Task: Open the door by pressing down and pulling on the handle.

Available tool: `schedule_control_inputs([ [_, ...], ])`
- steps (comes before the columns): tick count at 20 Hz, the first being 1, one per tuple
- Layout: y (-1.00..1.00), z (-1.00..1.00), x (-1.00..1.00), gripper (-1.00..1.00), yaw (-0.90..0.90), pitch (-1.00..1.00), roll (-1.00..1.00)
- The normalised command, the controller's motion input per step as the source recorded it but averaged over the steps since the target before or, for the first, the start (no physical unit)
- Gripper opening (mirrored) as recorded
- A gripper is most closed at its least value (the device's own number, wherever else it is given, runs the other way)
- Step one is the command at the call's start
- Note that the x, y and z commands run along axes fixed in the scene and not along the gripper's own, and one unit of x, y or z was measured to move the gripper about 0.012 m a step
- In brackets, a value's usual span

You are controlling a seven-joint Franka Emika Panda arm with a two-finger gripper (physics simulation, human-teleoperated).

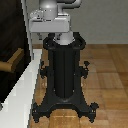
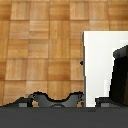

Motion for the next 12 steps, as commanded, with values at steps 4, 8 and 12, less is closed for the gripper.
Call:
schedule_control_inputs([
  [4, -0.75, 0.00, 0.00, 1.00, 0.00, 0.00, 0.00],
  [8, -0.50, 0.00, 0.00, 1.00, 0.00, 0.00, 0.00],
  [12, -0.75, 0.00, 0.00, 1.00, 0.00, 0.00, 0.00],
])
